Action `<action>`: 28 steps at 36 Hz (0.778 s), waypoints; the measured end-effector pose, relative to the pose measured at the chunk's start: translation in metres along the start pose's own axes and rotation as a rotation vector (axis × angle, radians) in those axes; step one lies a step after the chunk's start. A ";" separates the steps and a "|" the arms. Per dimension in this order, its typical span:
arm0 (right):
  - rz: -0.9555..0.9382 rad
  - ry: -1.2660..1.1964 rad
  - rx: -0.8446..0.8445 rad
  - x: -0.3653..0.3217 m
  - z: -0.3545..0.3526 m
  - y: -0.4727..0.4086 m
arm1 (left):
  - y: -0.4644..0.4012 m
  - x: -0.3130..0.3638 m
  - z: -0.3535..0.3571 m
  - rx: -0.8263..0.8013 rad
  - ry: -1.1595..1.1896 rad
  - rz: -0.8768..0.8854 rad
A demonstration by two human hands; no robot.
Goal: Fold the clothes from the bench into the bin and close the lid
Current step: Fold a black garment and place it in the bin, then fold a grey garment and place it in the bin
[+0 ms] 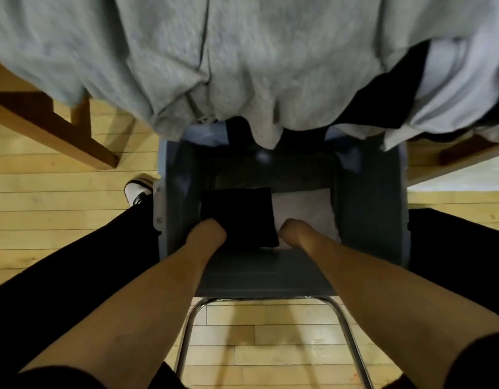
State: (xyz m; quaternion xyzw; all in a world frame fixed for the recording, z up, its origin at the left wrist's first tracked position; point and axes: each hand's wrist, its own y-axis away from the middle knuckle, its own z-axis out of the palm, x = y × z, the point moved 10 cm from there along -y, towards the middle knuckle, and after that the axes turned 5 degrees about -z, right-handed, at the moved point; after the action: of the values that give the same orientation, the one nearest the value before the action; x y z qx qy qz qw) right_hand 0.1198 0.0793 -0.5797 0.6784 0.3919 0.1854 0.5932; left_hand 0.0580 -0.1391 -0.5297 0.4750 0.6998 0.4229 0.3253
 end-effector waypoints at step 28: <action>-0.745 0.000 1.053 -0.045 -0.248 0.403 | 0.369 0.191 -0.143 0.778 0.205 1.068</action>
State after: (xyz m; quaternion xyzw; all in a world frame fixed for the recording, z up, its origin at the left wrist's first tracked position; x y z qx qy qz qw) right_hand 0.0397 0.2141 -0.1307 0.6972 0.6396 -0.2504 0.2054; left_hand 0.0145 0.0700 -0.1459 0.7964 0.4973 0.2856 -0.1922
